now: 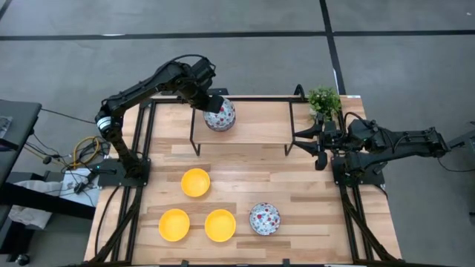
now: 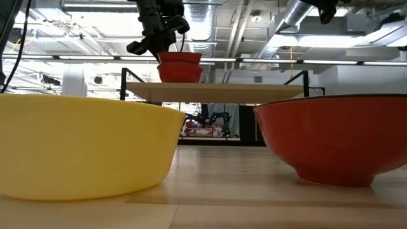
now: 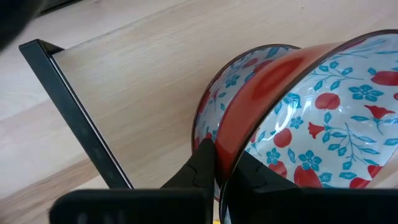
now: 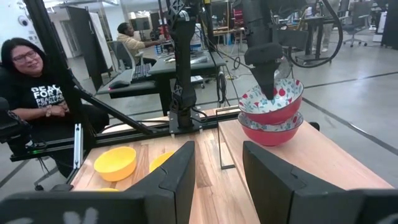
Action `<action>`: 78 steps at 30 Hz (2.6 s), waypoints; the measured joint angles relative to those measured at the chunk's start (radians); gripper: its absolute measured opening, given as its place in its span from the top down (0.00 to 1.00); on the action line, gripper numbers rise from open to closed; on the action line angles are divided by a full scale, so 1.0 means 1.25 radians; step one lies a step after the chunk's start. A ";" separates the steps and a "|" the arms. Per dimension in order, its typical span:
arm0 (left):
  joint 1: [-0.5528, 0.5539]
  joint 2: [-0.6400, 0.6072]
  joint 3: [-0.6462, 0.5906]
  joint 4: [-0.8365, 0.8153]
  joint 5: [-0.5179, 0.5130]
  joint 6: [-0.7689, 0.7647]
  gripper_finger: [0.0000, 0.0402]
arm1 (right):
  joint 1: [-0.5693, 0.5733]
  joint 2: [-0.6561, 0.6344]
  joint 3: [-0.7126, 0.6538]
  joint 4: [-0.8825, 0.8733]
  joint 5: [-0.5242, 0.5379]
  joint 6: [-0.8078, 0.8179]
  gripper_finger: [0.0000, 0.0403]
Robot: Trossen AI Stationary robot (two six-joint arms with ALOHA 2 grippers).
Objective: Pick & Place Mini bowls
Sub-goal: Stack the right white patterned bowl on the white patterned bowl on the shelf
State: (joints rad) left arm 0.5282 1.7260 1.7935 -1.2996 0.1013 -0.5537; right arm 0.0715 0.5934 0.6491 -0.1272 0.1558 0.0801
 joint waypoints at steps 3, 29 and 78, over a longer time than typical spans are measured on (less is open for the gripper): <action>-0.004 0.000 0.000 -0.001 -0.001 0.000 0.97 | 0.000 0.000 0.000 0.000 0.000 0.000 0.70; -0.018 0.000 0.000 -0.002 -0.038 0.020 0.97 | 0.000 0.000 0.000 0.001 0.000 0.000 0.70; -0.016 -0.003 -0.035 0.034 -0.039 0.042 0.76 | 0.000 0.000 0.000 0.007 0.001 0.015 0.70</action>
State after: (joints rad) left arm 0.5086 1.7220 1.7493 -1.2576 0.0519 -0.5014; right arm 0.0715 0.5930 0.6495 -0.1184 0.1570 0.0982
